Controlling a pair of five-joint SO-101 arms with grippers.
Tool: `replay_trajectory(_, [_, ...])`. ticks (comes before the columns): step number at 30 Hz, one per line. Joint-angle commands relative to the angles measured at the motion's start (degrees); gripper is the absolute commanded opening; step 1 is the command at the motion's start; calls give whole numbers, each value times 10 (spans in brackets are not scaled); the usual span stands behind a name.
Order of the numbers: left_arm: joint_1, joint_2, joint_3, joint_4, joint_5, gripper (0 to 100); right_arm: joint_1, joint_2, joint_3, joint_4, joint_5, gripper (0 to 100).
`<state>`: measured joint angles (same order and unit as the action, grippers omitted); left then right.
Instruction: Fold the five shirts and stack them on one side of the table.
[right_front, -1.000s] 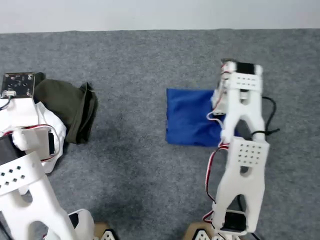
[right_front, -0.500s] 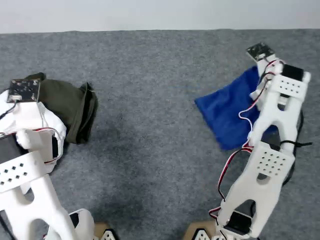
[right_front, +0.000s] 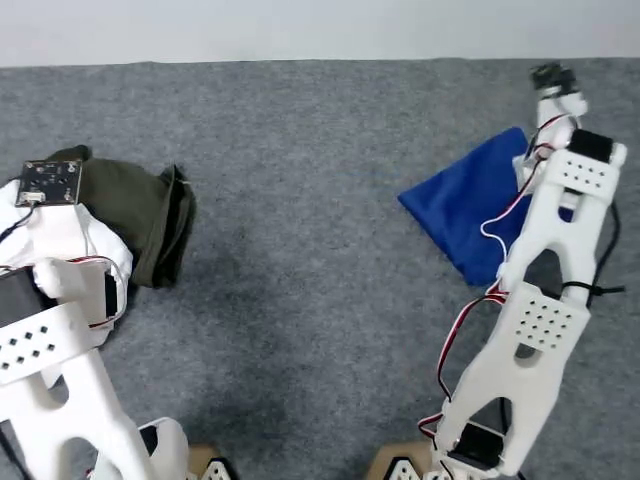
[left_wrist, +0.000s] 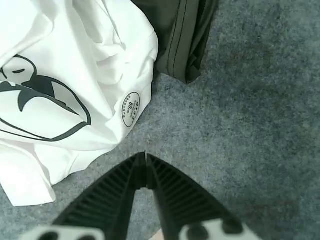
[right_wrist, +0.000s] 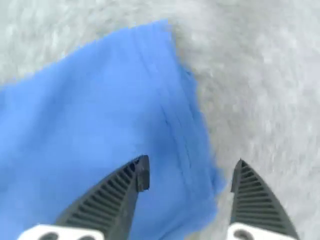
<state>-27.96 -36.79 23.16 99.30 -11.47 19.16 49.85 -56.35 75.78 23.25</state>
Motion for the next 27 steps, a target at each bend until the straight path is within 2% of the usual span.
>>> replay_trajectory(1, [1, -11, -20, 11, -1, 6, 8, -11, -82, 54, -156, 280])
replay_trajectory(8, [1, -11, -21, 11, -2, 6, -35, -7, -194, 275, -358, 281])
replay_trajectory(12, [1, -11, -21, 11, -1, 6, -51, -10, -157, 270, -448, 298])
replay_trajectory(18, [1, -11, -21, 11, -4, 6, -78, -6, -71, 266, -548, 452])
replay_trajectory(27, [1, -11, -21, 11, -4, 6, -87, 75, -43, 143, -569, 460])
